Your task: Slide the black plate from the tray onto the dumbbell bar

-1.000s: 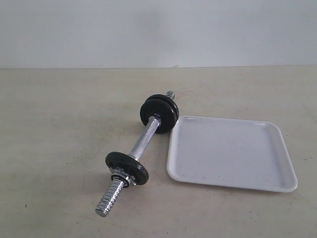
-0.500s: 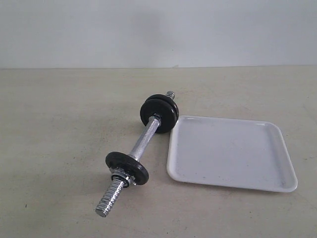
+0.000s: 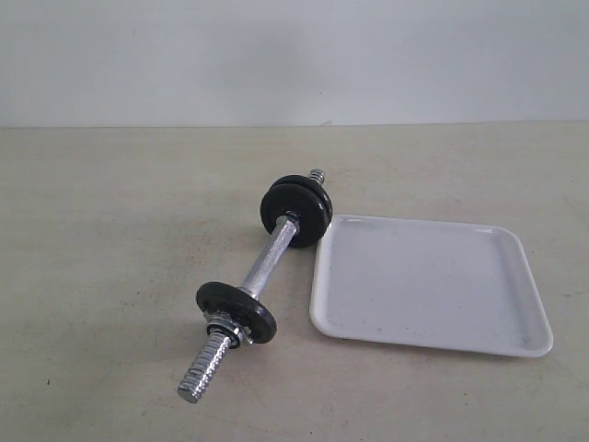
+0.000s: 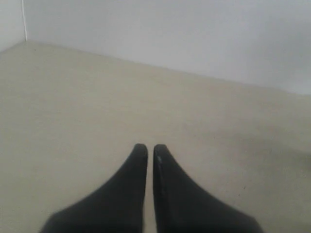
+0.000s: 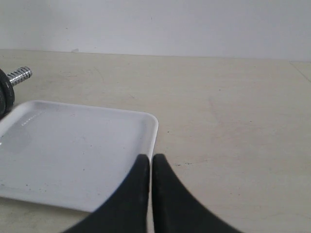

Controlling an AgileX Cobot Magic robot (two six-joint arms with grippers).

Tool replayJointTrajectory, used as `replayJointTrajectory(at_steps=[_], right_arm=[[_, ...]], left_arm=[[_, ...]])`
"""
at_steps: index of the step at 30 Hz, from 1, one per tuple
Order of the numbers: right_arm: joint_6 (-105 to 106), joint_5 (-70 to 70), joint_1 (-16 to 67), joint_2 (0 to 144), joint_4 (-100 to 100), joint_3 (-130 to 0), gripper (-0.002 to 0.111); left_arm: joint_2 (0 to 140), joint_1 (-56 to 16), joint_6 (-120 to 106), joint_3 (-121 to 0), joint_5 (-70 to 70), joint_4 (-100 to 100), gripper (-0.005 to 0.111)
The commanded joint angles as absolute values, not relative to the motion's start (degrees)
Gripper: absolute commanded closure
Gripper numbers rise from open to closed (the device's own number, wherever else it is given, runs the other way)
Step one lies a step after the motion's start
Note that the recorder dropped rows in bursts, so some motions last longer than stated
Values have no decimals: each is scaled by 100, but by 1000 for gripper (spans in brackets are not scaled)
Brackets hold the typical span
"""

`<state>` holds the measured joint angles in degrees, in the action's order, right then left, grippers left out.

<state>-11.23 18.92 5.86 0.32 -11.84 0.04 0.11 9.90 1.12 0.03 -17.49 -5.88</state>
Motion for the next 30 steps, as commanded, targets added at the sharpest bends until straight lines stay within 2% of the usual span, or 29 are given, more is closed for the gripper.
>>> replayJointTrajectory(at_steps=[1, 15, 24, 30], right_arm=[[-1148, 1840, 573, 0, -1235, 0, 108], [-1158, 1846, 573, 0, -1235, 0, 108], [-1158, 1846, 573, 0, -1235, 0, 108], [-1158, 1846, 573, 0, -1235, 0, 108]], left_arm=[[0, 1008, -1041, 0, -1993, -630, 102], [0, 997, -1384, 0, -2142, -657, 102], [0, 601, -1384, 0, -2142, -657, 102], [0, 601, -1384, 0, -2090, -657, 102]])
